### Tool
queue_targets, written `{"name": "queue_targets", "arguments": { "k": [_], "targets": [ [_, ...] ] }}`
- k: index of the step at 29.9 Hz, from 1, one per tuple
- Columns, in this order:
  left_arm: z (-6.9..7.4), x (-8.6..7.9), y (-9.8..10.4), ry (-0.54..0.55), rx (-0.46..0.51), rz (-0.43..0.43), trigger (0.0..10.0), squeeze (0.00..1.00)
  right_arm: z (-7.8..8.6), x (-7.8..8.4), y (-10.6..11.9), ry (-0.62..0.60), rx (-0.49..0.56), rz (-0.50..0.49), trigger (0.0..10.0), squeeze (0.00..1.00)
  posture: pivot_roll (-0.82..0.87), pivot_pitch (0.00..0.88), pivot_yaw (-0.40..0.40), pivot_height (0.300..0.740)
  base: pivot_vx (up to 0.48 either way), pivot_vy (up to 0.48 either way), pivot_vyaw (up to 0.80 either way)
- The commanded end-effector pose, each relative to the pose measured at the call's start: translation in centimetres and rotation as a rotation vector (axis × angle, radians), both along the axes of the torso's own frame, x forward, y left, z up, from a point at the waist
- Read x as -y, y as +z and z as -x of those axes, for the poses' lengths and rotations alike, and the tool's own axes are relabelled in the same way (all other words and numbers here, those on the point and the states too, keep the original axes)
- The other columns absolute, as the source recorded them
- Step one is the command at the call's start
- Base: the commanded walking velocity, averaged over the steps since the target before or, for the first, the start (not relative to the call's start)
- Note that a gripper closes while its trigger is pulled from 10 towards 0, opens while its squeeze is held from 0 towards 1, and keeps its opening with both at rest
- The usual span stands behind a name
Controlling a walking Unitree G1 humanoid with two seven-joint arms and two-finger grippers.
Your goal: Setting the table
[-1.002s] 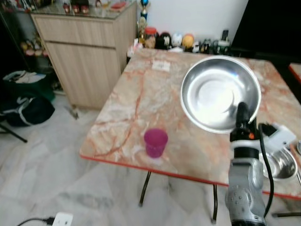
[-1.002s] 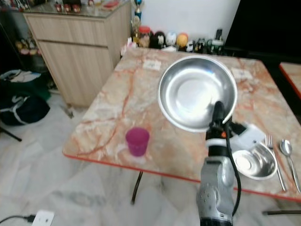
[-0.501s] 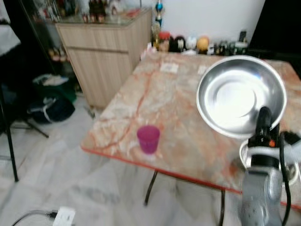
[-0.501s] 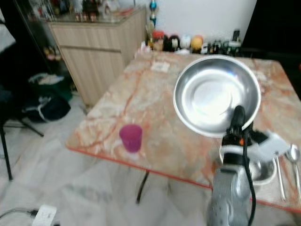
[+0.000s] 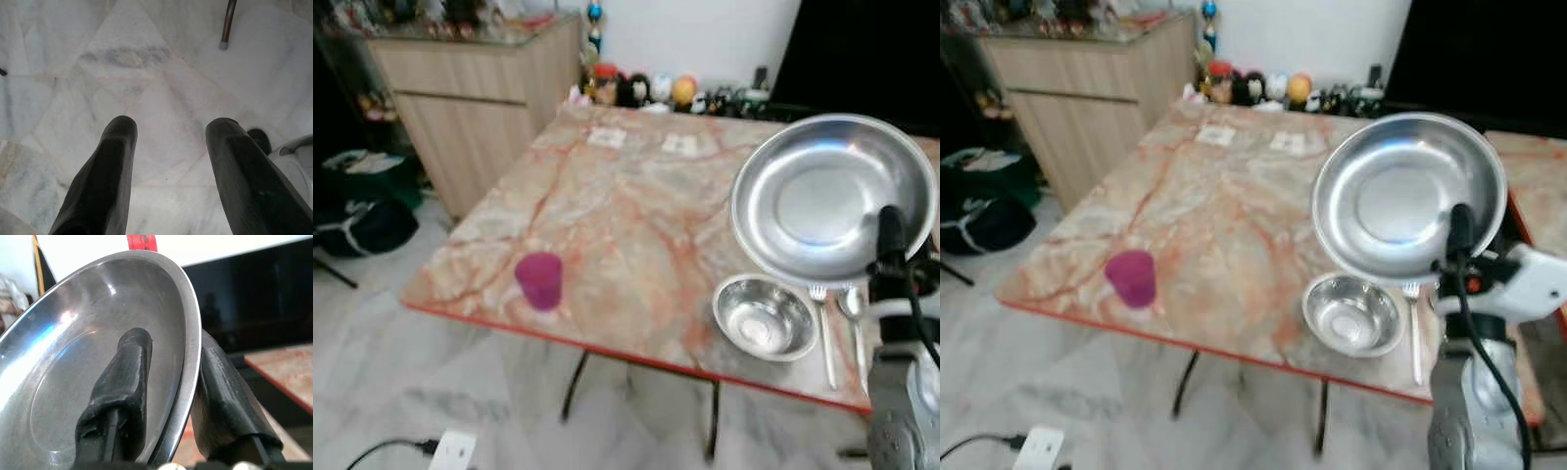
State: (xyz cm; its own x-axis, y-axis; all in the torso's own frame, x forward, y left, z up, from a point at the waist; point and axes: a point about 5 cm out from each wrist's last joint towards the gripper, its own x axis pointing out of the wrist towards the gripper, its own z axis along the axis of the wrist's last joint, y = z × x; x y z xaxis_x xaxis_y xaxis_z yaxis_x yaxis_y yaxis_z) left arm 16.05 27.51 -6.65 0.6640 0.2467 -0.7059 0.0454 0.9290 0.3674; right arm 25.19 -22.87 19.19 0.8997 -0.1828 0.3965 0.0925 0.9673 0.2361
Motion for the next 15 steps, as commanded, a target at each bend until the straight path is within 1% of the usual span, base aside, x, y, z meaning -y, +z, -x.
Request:
{"name": "queue_targets", "arguments": {
  "k": [1, 2, 4, 6, 8, 11, 15],
  "targets": [
    [0.5, 0.2, -0.3, 0.008, -0.020, 0.004, 10.0, 0.00, 0.4, 0.3, 0.4, -0.028, 0.010, -0.005, 10.0, 0.00, 0.10, 0.000, -0.023, 0.740, 0.000, -0.277, 0.00],
    [0.6, 0.3, -0.4, 0.006, -0.023, 0.004, 10.0, 0.00, 0.5, 0.1, -0.1, -0.030, -0.005, -0.024, 10.0, 0.00, 0.10, 0.000, -0.023, 0.740, 0.000, -0.277, 0.00],
    [0.7, 0.3, -0.4, 0.004, -0.025, 0.003, 10.0, 0.00, 0.5, 0.0, -0.3, -0.032, -0.010, -0.038, 10.0, 0.00, 0.10, 0.000, -0.023, 0.740, 0.000, -0.281, 0.00],
    [0.7, 0.3, -0.4, 0.001, -0.027, 0.000, 10.0, 0.00, 0.4, -0.5, -0.7, -0.030, -0.019, -0.080, 10.0, 0.00, 0.10, 0.000, -0.021, 0.740, 0.000, -0.279, 0.00],
    [0.7, 0.2, -0.4, 0.000, -0.028, -0.001, 10.0, 0.00, 0.3, -0.9, -1.0, -0.020, -0.028, -0.083, 10.0, 0.00, 0.10, 0.000, -0.021, 0.740, 0.000, -0.281, 0.00],
    [0.7, 0.2, -0.4, -0.001, -0.027, -0.002, 10.0, 0.00, 0.3, -0.9, -1.3, -0.022, -0.036, -0.089, 10.0, 0.00, 0.12, 0.000, -0.019, 0.740, 0.000, -0.277, 0.00],
    [0.6, -0.3, -0.2, -0.003, -0.028, -0.013, 10.0, 0.00, 0.3, -0.5, -1.2, -0.073, -0.022, -0.130, 10.0, 0.00, 0.12, 0.000, 0.004, 0.740, 0.000, -0.277, 0.00]
  ]
}}
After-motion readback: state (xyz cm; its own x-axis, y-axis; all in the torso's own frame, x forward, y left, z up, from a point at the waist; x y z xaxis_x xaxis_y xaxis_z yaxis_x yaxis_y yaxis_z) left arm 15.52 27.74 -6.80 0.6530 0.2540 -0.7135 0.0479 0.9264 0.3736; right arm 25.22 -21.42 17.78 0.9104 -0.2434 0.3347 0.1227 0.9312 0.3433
